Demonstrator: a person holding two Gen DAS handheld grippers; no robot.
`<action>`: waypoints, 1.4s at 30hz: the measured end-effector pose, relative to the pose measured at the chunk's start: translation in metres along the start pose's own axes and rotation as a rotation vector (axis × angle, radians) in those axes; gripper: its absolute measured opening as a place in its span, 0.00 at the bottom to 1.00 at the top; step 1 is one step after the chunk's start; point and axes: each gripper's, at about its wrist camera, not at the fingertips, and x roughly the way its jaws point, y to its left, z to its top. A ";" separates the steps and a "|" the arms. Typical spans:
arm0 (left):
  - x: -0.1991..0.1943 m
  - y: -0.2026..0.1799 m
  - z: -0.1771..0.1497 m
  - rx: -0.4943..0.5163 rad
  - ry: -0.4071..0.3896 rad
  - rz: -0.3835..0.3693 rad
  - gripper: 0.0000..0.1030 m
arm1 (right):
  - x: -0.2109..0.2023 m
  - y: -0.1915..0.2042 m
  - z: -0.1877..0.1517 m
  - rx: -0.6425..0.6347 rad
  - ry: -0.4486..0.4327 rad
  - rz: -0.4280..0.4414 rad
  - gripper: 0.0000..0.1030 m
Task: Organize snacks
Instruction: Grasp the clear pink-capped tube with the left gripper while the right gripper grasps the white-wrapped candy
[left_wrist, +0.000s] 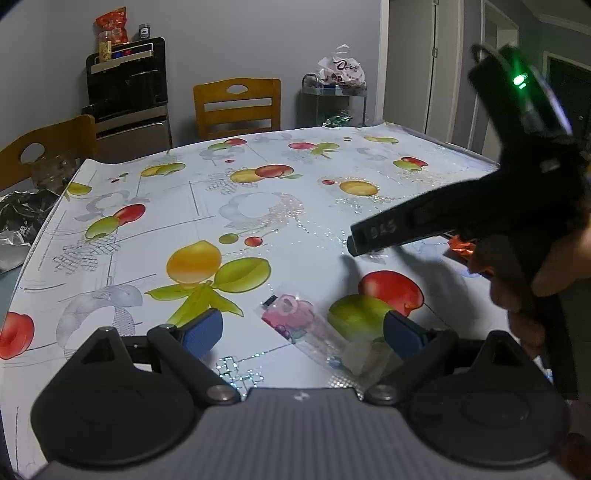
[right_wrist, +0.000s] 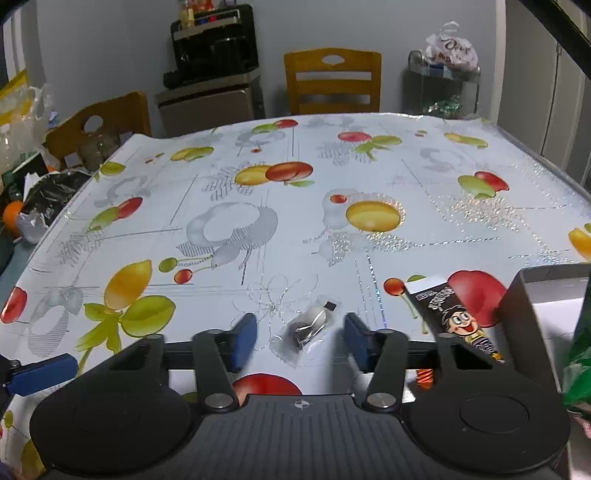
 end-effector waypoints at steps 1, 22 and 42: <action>0.000 0.000 0.000 0.000 0.001 -0.003 0.92 | 0.000 0.002 -0.001 -0.021 -0.011 -0.012 0.31; 0.003 0.001 -0.003 0.007 0.022 -0.038 0.89 | -0.053 0.001 -0.028 -0.146 0.033 0.026 0.19; 0.007 0.005 -0.007 0.034 0.027 -0.118 0.31 | -0.084 -0.014 -0.064 -0.174 0.087 0.099 0.25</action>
